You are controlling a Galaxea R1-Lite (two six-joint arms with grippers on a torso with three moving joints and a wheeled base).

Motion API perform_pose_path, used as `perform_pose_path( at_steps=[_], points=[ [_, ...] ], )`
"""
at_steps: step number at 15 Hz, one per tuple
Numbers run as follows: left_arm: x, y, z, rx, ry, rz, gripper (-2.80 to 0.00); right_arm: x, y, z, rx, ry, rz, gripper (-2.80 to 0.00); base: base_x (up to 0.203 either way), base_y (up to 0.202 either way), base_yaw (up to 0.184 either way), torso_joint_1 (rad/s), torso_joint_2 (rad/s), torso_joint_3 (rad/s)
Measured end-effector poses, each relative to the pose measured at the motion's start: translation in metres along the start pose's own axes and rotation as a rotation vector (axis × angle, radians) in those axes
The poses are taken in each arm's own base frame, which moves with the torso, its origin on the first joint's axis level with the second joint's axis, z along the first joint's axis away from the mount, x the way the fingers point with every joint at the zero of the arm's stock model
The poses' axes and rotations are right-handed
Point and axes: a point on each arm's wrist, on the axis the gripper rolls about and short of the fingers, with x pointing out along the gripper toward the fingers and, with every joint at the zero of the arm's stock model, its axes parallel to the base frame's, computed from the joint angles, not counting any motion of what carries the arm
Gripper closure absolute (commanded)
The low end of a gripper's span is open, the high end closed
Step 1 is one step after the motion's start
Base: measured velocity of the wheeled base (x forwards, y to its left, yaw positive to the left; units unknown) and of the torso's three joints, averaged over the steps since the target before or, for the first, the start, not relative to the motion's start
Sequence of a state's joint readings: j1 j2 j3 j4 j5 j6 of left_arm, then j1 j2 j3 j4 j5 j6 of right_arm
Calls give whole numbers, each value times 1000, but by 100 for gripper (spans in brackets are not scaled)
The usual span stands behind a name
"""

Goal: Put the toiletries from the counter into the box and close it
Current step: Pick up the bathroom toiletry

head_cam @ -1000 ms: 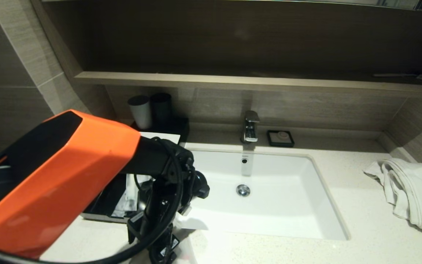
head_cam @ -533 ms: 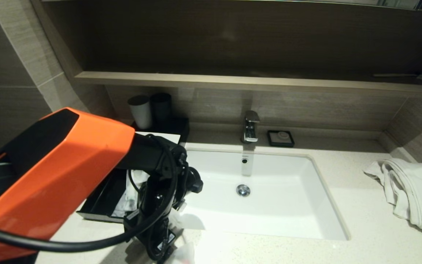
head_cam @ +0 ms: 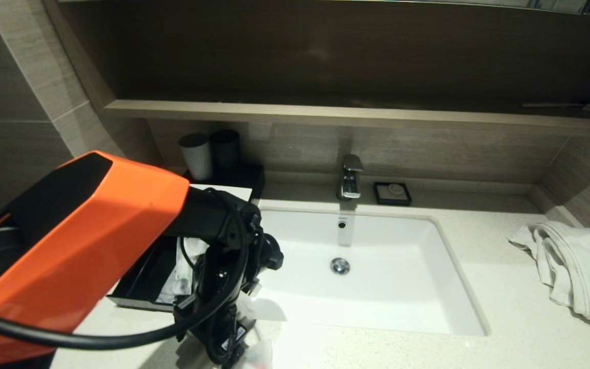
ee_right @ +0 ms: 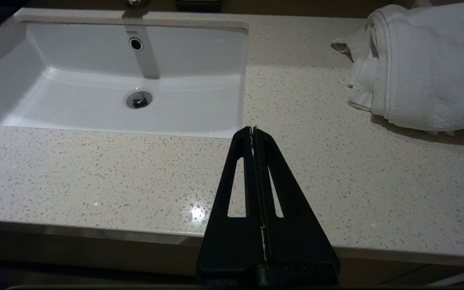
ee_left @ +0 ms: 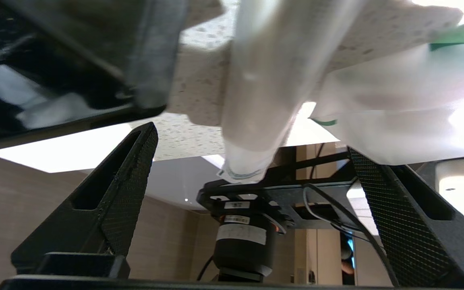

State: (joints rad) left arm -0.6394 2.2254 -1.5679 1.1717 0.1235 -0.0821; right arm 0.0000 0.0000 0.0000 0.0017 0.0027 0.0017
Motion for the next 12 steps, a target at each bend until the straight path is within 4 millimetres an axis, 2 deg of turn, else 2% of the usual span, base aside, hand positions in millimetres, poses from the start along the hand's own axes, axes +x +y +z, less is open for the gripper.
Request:
perform_pose_path(
  at_steps=[12],
  points=[
    [6, 3, 2, -8, 23, -9, -280, 0, 0, 0, 0, 0, 1, 0, 0, 0, 0, 0, 0, 0]
  ],
)
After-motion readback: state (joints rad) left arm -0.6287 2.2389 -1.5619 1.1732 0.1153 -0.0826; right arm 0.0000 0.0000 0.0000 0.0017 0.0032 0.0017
